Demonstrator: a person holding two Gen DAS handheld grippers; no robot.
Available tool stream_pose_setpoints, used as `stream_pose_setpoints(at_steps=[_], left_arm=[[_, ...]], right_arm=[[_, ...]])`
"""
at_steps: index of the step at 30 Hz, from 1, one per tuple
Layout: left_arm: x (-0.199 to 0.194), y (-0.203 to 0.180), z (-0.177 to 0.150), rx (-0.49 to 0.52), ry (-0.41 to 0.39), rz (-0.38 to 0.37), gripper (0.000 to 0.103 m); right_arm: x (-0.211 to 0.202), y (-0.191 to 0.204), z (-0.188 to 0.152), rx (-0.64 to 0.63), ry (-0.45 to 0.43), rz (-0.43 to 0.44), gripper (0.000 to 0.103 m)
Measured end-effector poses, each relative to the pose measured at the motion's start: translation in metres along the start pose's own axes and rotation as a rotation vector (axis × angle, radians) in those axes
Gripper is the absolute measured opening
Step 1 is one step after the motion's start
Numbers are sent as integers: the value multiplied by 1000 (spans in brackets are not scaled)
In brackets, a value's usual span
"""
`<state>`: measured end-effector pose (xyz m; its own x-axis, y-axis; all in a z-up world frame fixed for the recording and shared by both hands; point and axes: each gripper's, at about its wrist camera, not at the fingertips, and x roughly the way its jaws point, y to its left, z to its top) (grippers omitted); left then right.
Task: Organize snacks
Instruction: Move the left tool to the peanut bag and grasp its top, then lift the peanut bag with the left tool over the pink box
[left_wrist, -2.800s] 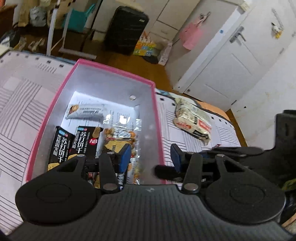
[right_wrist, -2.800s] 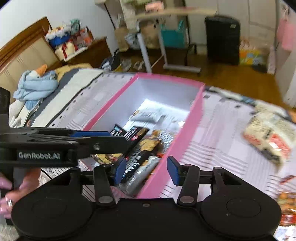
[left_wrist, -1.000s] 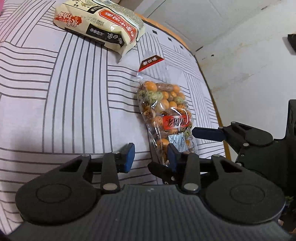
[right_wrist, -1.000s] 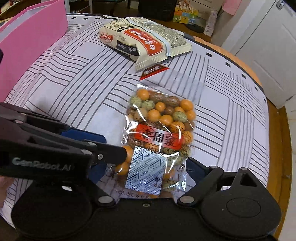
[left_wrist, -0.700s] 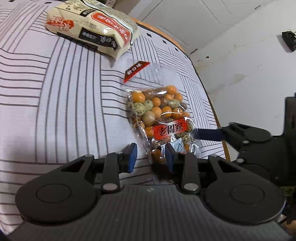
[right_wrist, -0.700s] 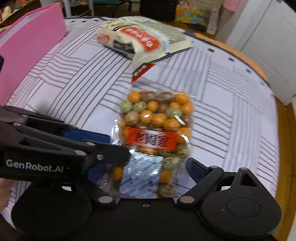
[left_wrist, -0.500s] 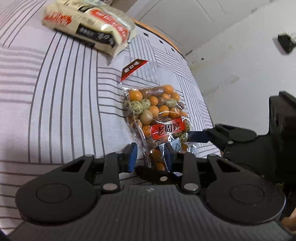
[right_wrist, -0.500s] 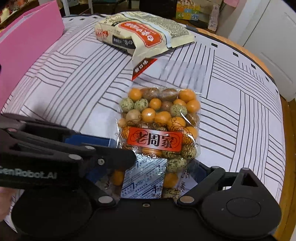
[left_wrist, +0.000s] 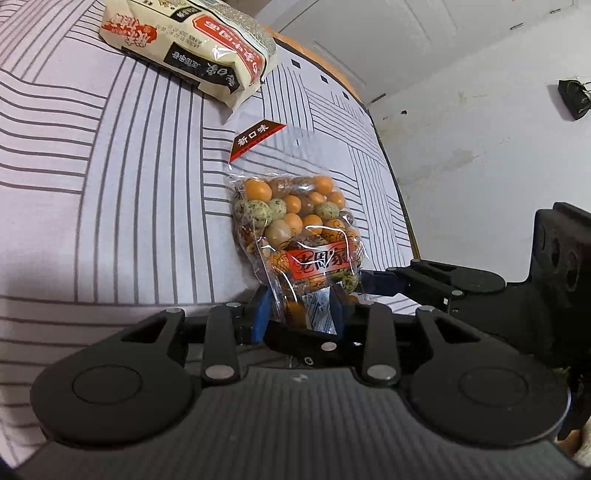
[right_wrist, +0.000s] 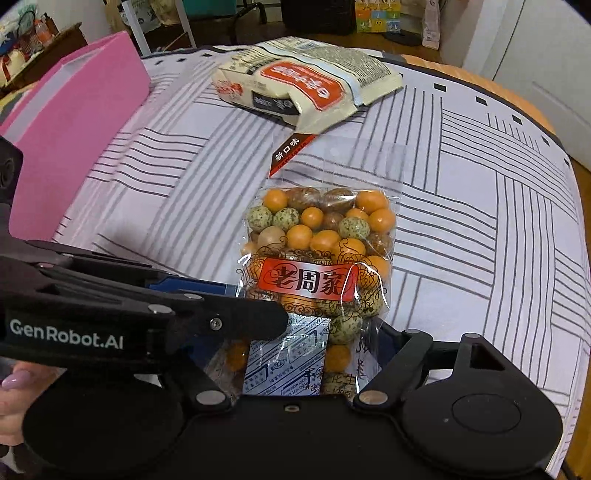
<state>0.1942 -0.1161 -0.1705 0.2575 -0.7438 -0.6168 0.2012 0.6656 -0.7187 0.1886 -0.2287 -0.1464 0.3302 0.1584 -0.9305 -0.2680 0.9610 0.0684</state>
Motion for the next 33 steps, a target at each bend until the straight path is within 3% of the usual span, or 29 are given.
stream_pose_setpoints(at_steps=[12, 18, 26, 33], left_arm=[[-61, -21, -7, 47, -48, 57, 33], [-94, -37, -13, 94, -64, 127, 35], [-146, -48, -35, 133, -84, 166, 38], [-198, -60, -42, 183, -143, 197, 41]], right_arm=[[-43, 39, -8, 15, -103, 36, 85], [-61, 65, -18, 20, -162, 51, 85], [-93, 102, -38, 53, -230, 115, 85], [-121, 141, -24, 14, -275, 120, 86]])
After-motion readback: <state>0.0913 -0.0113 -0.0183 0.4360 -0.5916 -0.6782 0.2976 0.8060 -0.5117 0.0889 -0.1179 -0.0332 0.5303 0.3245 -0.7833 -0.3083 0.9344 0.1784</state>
